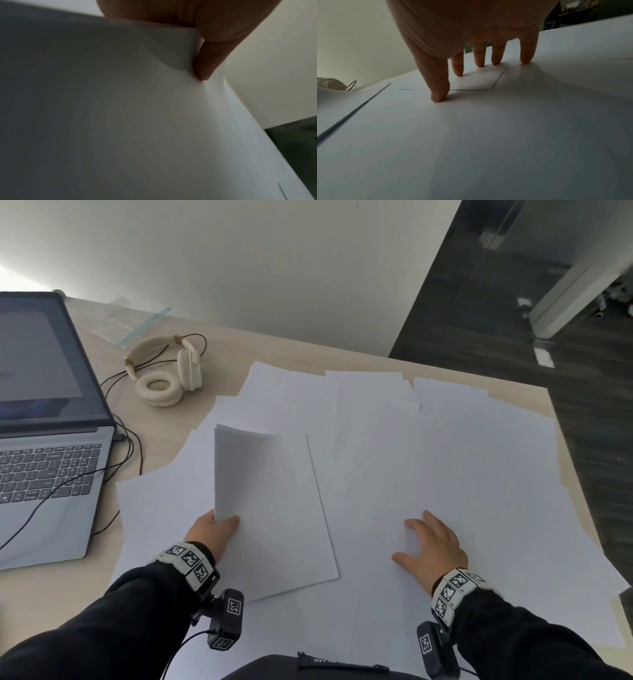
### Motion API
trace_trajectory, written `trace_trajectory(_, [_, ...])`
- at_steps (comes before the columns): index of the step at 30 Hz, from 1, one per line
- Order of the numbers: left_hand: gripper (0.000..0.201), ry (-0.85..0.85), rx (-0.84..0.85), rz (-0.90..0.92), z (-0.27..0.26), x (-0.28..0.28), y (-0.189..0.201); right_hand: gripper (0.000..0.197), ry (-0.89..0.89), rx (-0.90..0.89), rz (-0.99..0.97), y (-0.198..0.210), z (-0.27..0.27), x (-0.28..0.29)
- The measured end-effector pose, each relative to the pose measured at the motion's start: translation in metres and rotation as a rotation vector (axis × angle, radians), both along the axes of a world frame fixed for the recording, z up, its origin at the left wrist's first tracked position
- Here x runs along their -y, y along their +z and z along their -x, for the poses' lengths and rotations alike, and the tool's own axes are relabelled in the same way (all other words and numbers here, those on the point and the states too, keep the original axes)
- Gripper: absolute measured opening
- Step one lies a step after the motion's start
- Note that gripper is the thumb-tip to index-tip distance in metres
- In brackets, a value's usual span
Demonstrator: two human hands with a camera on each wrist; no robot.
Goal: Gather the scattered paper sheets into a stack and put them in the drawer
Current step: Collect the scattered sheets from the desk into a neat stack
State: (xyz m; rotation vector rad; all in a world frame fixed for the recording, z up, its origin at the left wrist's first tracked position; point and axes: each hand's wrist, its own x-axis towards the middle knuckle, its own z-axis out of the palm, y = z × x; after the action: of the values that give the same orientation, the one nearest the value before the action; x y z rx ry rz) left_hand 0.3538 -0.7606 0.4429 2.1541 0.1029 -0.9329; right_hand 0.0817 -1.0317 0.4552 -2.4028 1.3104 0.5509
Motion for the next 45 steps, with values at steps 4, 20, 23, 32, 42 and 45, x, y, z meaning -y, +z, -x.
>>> trace_trajectory(4, [0.016, 0.001, 0.010, -0.022, 0.001, 0.000, -0.002, 0.065, 0.097, 0.007, -0.005, 0.001, 0.006, 0.003])
trace_trajectory(20, [0.024, 0.038, 0.079, -0.081, 0.033, 0.002, 0.016, 0.025, 0.181, 0.107, -0.027, 0.015, 0.062, 0.027])
trace_trajectory(23, [0.023, 0.065, 0.087, -0.110, 0.050, -0.004, 0.021, 0.032, 0.173, 0.085, -0.071, 0.011, 0.082, 0.039])
trace_trajectory(32, [0.027, 0.178, 0.103, -0.200, 0.114, -0.029, 0.023, 0.018, 0.117, 0.139, -0.067, 0.013, 0.112, 0.059])
trace_trajectory(42, [0.013, 0.276, 0.063, -0.161, 0.195, -0.036, 0.017, 0.077, 0.228, -0.022, -0.050, -0.004, 0.100, 0.064])
trace_trajectory(45, [0.008, 0.303, 0.031, -0.117, 0.217, -0.031, 0.014, 0.075, 0.342, -0.033, 0.032, -0.003, 0.108, 0.049])
